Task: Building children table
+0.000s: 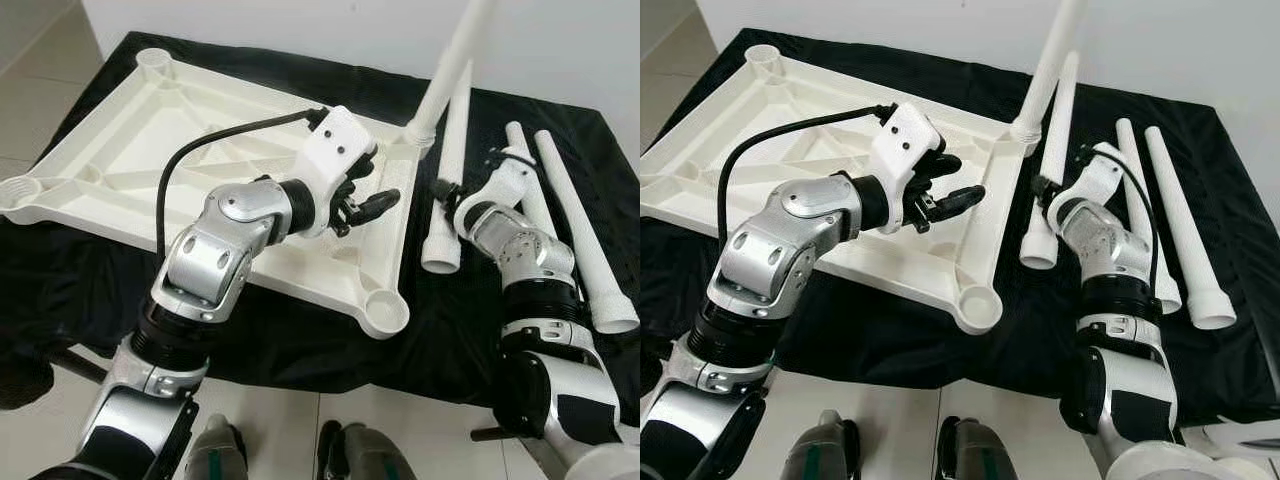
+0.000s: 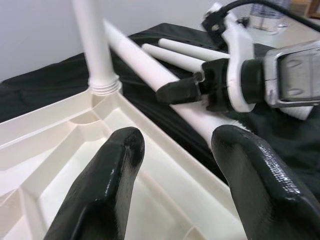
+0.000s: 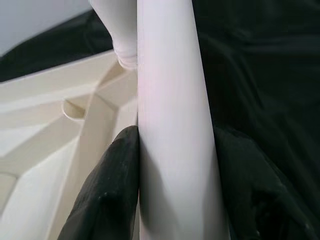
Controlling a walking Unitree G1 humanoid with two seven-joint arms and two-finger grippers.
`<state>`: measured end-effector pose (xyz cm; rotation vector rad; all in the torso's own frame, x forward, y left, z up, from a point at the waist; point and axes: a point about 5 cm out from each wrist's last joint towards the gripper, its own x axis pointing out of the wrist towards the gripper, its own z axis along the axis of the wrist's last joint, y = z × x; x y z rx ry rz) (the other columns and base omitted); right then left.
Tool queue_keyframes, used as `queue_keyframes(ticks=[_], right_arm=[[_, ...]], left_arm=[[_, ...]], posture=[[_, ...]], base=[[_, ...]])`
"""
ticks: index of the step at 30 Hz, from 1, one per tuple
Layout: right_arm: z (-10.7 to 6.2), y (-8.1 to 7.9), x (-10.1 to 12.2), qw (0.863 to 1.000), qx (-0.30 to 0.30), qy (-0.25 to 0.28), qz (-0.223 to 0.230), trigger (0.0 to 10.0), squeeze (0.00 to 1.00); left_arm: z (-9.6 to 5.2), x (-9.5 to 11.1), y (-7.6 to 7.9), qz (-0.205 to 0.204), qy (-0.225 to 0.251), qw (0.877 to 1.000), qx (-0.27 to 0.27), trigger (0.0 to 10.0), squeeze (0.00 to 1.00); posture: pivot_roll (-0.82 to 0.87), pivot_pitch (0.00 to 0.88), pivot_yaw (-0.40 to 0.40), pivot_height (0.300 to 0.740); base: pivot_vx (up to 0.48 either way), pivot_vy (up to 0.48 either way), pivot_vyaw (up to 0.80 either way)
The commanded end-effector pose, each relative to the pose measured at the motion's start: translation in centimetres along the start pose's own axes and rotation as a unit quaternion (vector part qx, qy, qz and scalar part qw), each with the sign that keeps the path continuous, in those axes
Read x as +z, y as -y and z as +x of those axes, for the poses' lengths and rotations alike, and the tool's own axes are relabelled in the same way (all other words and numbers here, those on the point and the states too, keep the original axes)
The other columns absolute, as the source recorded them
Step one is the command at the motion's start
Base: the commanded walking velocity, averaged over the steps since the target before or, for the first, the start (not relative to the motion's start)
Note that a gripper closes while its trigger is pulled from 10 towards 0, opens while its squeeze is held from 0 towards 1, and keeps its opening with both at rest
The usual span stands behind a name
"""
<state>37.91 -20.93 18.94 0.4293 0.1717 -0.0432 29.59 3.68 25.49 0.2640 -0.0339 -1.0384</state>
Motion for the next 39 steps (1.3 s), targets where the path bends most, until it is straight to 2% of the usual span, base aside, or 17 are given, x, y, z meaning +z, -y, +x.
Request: queue_keyframes(ticks=[1,6,7,8,13,14,15,16,17,19,21,26,27,28,29,34,39], right_arm=[[-0.3,0.4,0.8,0.999,0.002,0.035,0.003,10.0,0.00],[-0.7,0.6,1.1,0.998,0.003,0.068,-0.002,10.0,0.00],[-0.8,1.4,1.2,0.994,-0.034,0.101,-0.034,10.0,0.00],[-0.9,1.6,1.3,0.992,-0.044,0.111,-0.044,10.0,0.00],[-1.2,2.0,1.3,0.986,-0.036,0.153,-0.056,10.0,0.00],[-1.7,1.7,1.7,0.982,-0.016,0.184,-0.050,10.0,0.00],[-1.7,1.7,1.7,0.982,-0.016,0.184,-0.050,10.0,0.00],[-2.4,1.4,2.3,0.972,0.020,0.230,-0.036,10.0,0.00],[-2.6,1.3,2.5,0.969,0.032,0.244,-0.030,10.0,0.00],[-2.6,1.3,2.5,0.969,0.032,0.244,-0.030,10.0,0.00],[-3.3,0.7,3.3,0.956,0.067,0.286,-0.012,10.0,0.00],[-3.5,0.4,3.7,0.950,0.076,0.303,-0.014,10.0,0.00],[-3.8,0.0,4.2,0.942,0.090,0.324,-0.018,10.0,0.00],[-4.1,-1.1,4.7,0.931,0.125,0.341,-0.026,10.0,0.00],[-4.1,-1.1,4.7,0.931,0.125,0.341,-0.026,10.0,0.00],[-4.9,-3.0,5.3,0.909,0.189,0.368,-0.053,10.0,0.00],[-5.4,-3.4,5.7,0.896,0.211,0.384,-0.063,10.0,0.00]], left_arm=[[0.3,0.3,0.0,0.001,0.007,1.000,0.016,10.0,0.00],[0.3,0.2,-0.2,-0.003,0.007,1.000,0.020,10.0,0.00],[0.4,0.2,-0.2,-0.013,0.019,0.999,0.025,10.0,0.00],[0.5,0.2,-0.2,-0.016,0.022,0.999,0.026,10.0,0.00],[0.8,0.0,-0.3,-0.040,0.033,0.998,0.047,10.0,0.00],[0.9,-0.1,-0.4,-0.062,0.039,0.996,0.050,10.0,0.00],[0.9,-0.1,-0.4,-0.062,0.039,0.996,0.050,10.0,0.00],[0.9,-0.4,-0.6,-0.092,0.047,0.993,0.063,10.0,0.00],[0.9,-0.5,-0.8,-0.099,0.049,0.991,0.071,10.0,0.00],[0.9,-0.5,-0.8,-0.099,0.049,0.991,0.071,10.0,0.00],[0.6,-0.2,-1.4,-0.092,0.065,0.990,0.090,10.0,0.00],[0.5,0.0,-1.6,-0.089,0.072,0.989,0.093,10.0,0.00],[0.4,0.3,-1.6,-0.084,0.079,0.989,0.093,10.0,0.00],[0.1,0.3,-1.6,-0.098,0.091,0.988,0.080,10.0,1.00],[0.1,0.3,-1.6,-0.098,0.091,0.988,0.080,10.0,1.00],[-0.3,0.3,-1.9,-0.128,0.114,0.983,0.070,10.0,1.00],[-0.6,0.9,-2.2,-0.123,0.134,0.981,0.074,10.0,1.00]], posture=[[-0.02,0.026,-0.074,0.740],[-0.02,0.021,-0.073,0.740],[-0.02,0.009,-0.070,0.740],[-0.02,0.009,-0.070,0.740],[-0.02,0.006,-0.064,0.740],[-0.01,0.012,-0.061,0.740],[-0.01,0.012,-0.061,0.740],[-0.01,0.019,-0.060,0.740],[-0.01,0.019,-0.060,0.740],[-0.01,0.019,-0.060,0.740],[0.00,0.029,-0.054,0.740],[0.00,0.029,-0.054,0.740],[0.00,0.032,-0.046,0.740],[0.00,0.037,-0.037,0.740],[0.00,0.037,-0.037,0.740],[0.00,0.029,-0.038,0.740],[0.01,0.025,-0.039,0.740]], base=[[0.000,0.000,0.00],[0.000,0.000,0.00],[0.000,0.000,0.00],[0.000,0.000,0.00],[0.000,0.000,0.00],[0.000,0.000,0.00],[0.000,0.000,0.00],[0.000,0.000,0.00],[0.000,0.000,0.00],[0.000,0.000,0.00],[0.000,0.000,0.00],[0.000,0.000,0.00],[0.000,0.000,0.00],[0.000,0.000,0.00],[0.000,0.000,0.00],[0.000,0.000,0.00],[0.000,0.000,0.00]])
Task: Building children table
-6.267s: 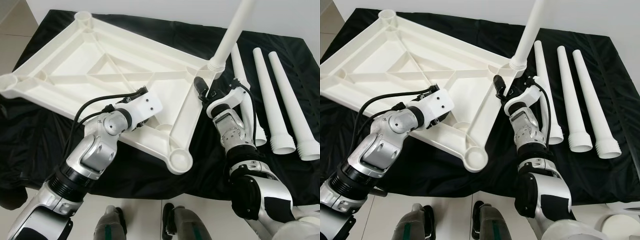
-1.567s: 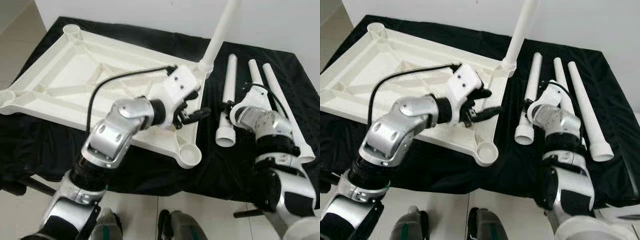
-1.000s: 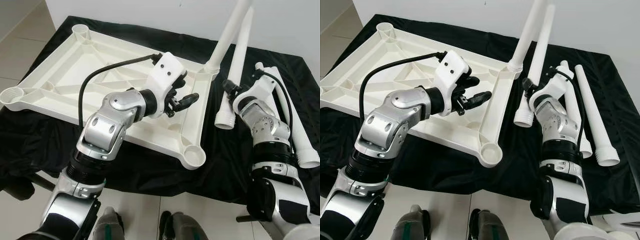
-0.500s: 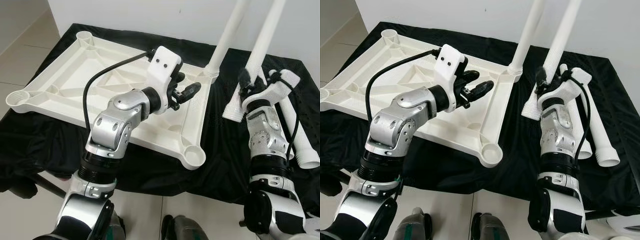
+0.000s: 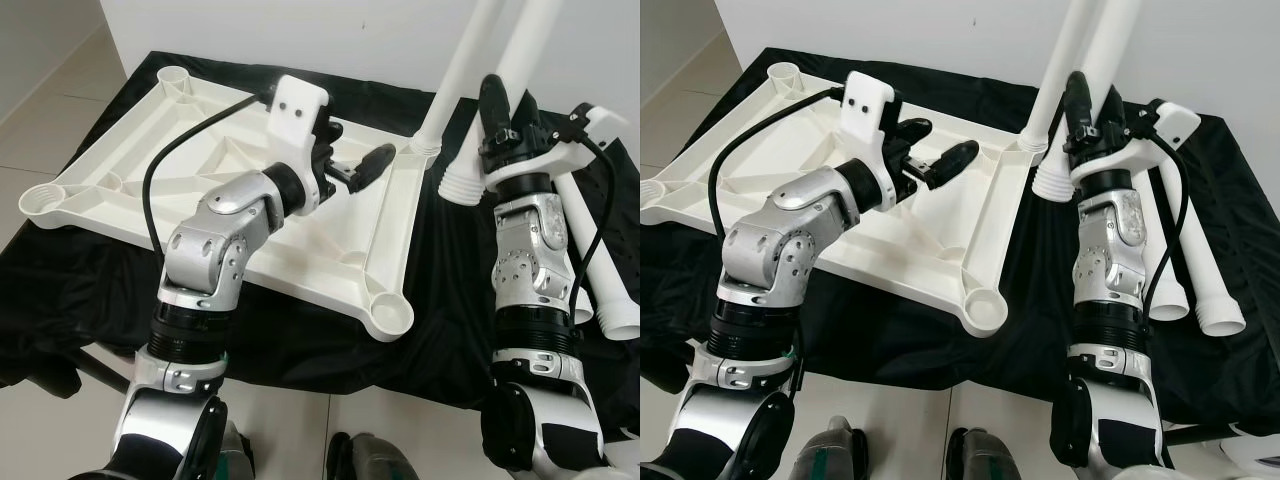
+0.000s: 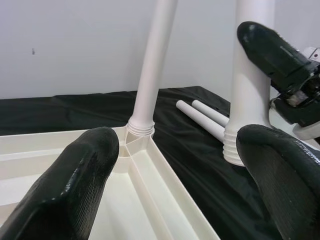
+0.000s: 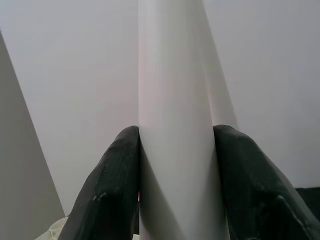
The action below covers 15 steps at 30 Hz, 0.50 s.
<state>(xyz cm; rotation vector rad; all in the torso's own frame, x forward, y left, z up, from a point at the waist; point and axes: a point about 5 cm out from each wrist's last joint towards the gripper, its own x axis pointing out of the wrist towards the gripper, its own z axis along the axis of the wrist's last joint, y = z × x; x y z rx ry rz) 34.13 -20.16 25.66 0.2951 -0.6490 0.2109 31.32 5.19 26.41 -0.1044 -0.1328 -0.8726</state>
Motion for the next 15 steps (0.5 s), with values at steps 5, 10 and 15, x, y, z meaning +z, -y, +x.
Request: queue_keyframes(ticks=[5,10,15], right_arm=[[-0.1,-1.3,0.9,0.998,0.060,0.022,-0.005,10.0,0.00],[-0.3,-1.8,0.6,0.996,0.091,0.008,0.001,10.0,0.00],[-0.7,-2.0,0.2,0.993,0.117,-0.011,0.009,10.0,0.00]], left_arm=[[-0.6,1.7,1.7,-0.033,0.060,0.994,-0.083,10.0,1.00],[-0.9,2.6,2.3,-0.060,0.088,0.987,-0.121,10.0,1.00],[-0.8,3.0,2.3,-0.085,0.096,0.983,-0.132,10.0,0.00]], posture=[[0.01,0.013,-0.047,0.740],[0.02,0.005,-0.055,0.740],[0.02,0.005,-0.060,0.740]], base=[[0.000,0.000,0.00],[0.000,0.000,0.00],[0.000,0.000,0.00]])
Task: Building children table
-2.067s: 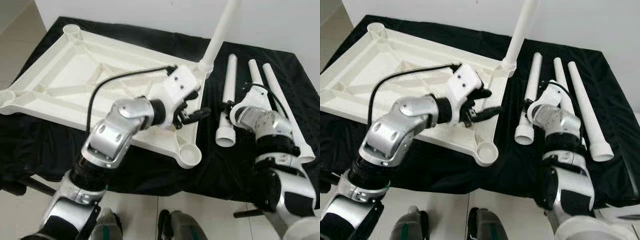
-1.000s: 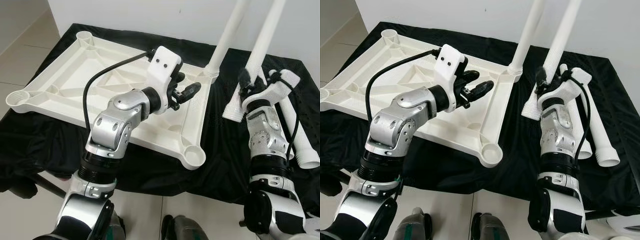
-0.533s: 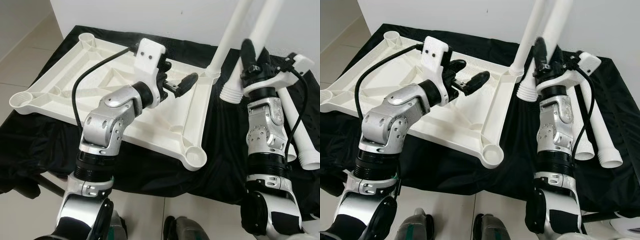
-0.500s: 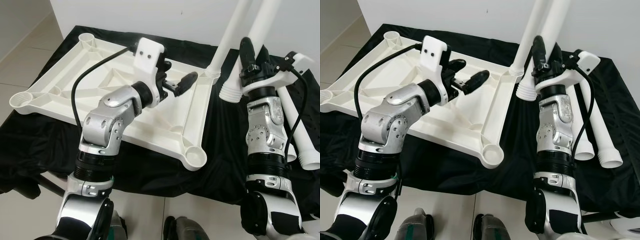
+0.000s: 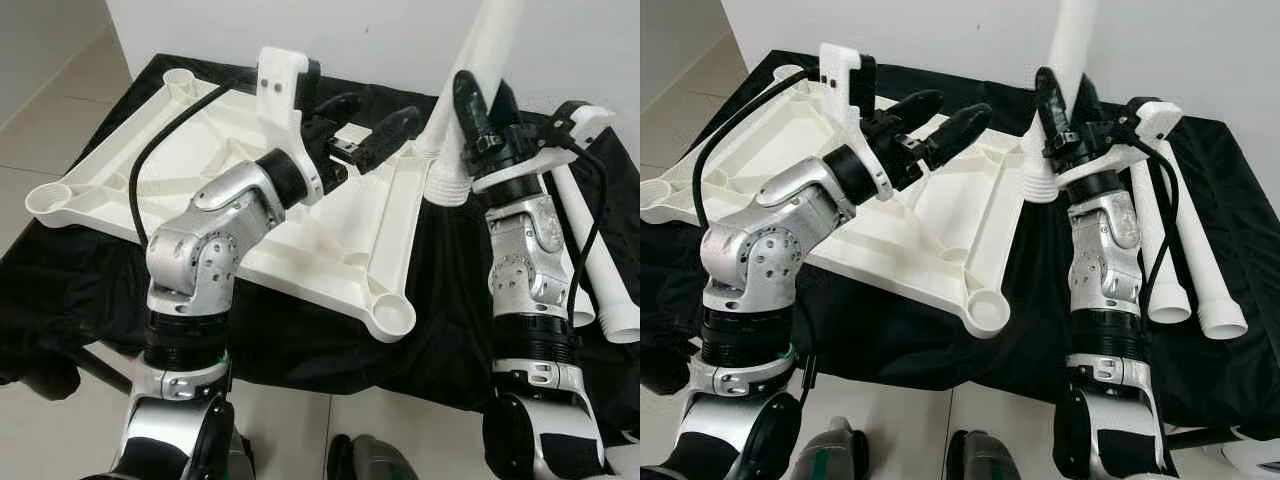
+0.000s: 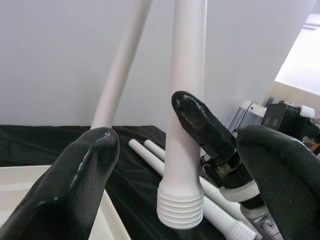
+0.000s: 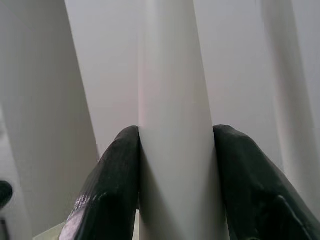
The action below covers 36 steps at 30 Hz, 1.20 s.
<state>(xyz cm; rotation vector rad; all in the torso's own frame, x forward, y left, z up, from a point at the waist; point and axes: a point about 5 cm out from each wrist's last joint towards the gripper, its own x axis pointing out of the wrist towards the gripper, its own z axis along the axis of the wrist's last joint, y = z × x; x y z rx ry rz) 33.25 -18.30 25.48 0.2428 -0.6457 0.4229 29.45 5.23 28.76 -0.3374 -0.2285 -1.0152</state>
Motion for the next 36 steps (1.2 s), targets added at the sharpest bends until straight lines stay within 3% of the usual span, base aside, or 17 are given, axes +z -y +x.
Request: queue_keyframes(ticks=[1,12,14,21,23,36], right_arm=[[-0.3,-0.4,0.2,0.999,0.032,-0.007,0.001,10.0,0.00],[-1.6,-1.7,-0.8,0.991,0.114,-0.061,0.014,10.0,0.00],[-2.4,-2.4,-1.1,0.982,0.161,-0.093,0.018,10.0,0.00],[-3.3,-3.1,-1.5,0.971,0.202,-0.124,0.027,10.0,0.00],[-4.4,-3.9,-1.9,0.956,0.244,-0.157,0.036,10.0,0.00],[-5.1,-4.2,-2.3,0.947,0.264,-0.181,0.033,10.0,0.00]], left_arm=[[0.4,0.4,0.8,-0.012,0.003,0.998,-0.063,10.0,0.00],[1.1,0.5,0.8,-0.019,-0.005,0.997,-0.072,10.0,0.00],[1.5,0.7,0.8,-0.016,-0.010,0.997,-0.073,10.0,0.00],[1.8,0.6,0.7,-0.028,-0.013,0.997,-0.071,10.0,0.00],[2.1,0.8,0.4,-0.039,-0.012,0.997,-0.069,10.0,0.00],[2.5,0.8,-0.2,-0.052,-0.017,0.997,-0.047,10.0,0.00]], posture=[[0.02,0.007,-0.061,0.740],[0.02,0.014,-0.066,0.740],[0.01,0.019,-0.059,0.740],[0.00,0.023,-0.054,0.740],[0.00,0.024,-0.048,0.740],[0.00,0.018,-0.047,0.740]], base=[[0.000,0.000,0.00],[0.000,0.000,0.00],[0.000,0.000,0.00],[0.000,0.000,0.00],[0.000,0.000,0.00],[0.000,0.000,0.00]])
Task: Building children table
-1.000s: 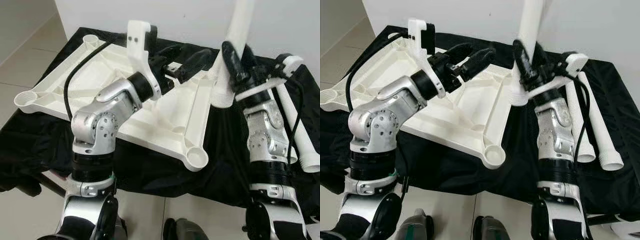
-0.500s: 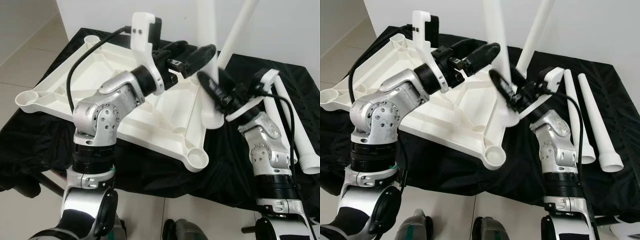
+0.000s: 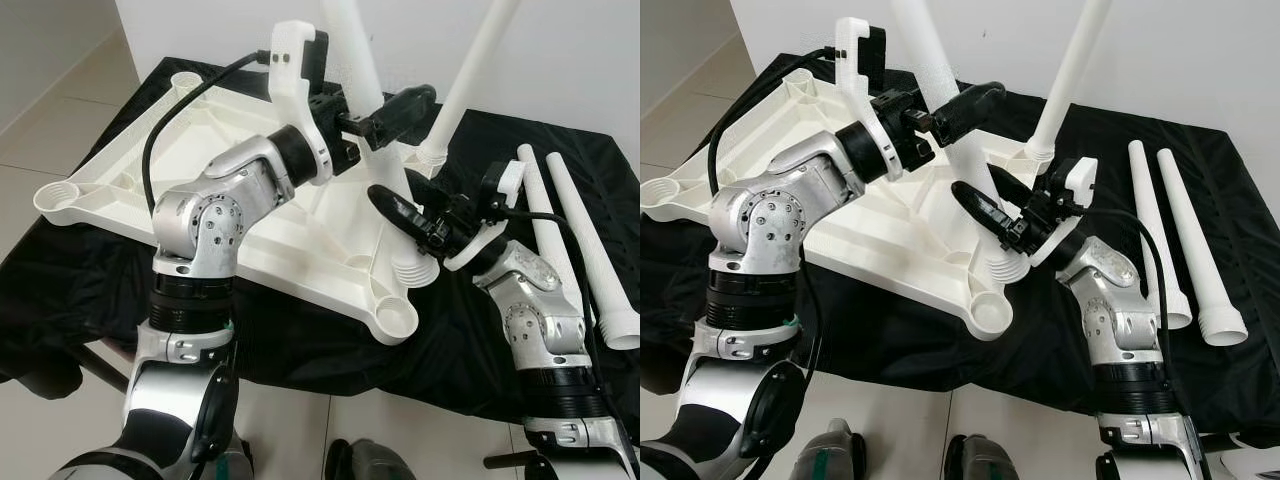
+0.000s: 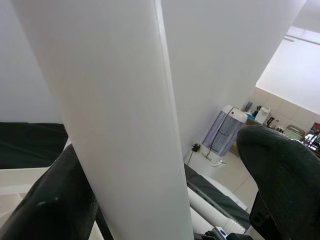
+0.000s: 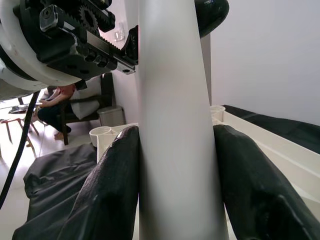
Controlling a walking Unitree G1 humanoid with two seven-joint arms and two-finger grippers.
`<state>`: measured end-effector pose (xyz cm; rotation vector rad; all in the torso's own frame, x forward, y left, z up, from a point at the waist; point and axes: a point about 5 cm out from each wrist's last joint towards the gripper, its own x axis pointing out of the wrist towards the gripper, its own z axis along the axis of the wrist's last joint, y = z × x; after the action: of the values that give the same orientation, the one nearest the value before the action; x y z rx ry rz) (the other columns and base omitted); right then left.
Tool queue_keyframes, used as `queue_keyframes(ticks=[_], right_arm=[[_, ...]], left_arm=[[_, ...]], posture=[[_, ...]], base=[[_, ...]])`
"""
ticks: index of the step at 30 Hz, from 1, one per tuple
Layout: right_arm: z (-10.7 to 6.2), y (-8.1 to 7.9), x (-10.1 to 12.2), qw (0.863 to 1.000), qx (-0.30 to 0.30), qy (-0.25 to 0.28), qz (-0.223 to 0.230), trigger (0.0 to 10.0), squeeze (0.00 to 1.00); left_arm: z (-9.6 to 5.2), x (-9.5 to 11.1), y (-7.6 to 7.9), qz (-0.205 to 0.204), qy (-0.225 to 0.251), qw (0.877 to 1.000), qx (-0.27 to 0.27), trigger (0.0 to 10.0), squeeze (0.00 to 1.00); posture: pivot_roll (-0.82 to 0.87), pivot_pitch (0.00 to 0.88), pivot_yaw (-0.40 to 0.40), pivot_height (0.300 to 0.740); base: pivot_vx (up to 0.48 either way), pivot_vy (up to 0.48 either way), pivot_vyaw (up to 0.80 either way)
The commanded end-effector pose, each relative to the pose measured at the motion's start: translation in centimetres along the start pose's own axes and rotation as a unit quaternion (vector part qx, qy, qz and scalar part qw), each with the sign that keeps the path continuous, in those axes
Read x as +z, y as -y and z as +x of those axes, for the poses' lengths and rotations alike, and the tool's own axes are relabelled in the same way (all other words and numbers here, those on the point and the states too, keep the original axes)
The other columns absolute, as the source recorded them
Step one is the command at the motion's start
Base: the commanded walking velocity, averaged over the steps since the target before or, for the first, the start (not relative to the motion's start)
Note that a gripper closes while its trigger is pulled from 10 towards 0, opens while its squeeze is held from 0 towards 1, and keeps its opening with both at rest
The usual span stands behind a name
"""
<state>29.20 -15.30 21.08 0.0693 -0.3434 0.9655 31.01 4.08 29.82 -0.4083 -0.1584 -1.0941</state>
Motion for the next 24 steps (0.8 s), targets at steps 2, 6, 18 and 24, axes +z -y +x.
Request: queue_keyframes(ticks=[2,6,18,24], right_arm=[[-0.28,-0.29,-0.14,1.000,0.009,-0.017,-0.005,10.0,0.00],[-0.38,-0.31,-0.23,1.000,0.008,-0.023,-0.005,10.0,0.00],[-0.46,-0.22,-0.63,0.999,-0.016,-0.033,-0.002,10.0,0.00],[-0.39,0.36,-0.82,0.998,-0.041,-0.048,-0.004,10.0,0.00]], left_arm=[[0.44,0.33,0.38,-0.002,0.001,1.000,-0.013,10.0,0.00],[0.29,0.64,0.20,-0.009,0.012,1.000,-0.008,0.0,0.00],[0.04,0.78,0.59,0.014,0.012,1.000,-0.002,0.0,0.00],[0.06,0.66,0.62,0.033,0.002,0.999,0.008,2.3,0.00]], posture=[[0.00,0.018,-0.047,0.740],[0.00,0.018,-0.047,0.740],[0.00,0.015,-0.058,0.740],[0.01,0.022,-0.070,0.740]], base=[[0.000,0.000,0.00],[0.000,0.000,0.00],[0.000,0.000,0.00],[0.000,0.000,0.00]])
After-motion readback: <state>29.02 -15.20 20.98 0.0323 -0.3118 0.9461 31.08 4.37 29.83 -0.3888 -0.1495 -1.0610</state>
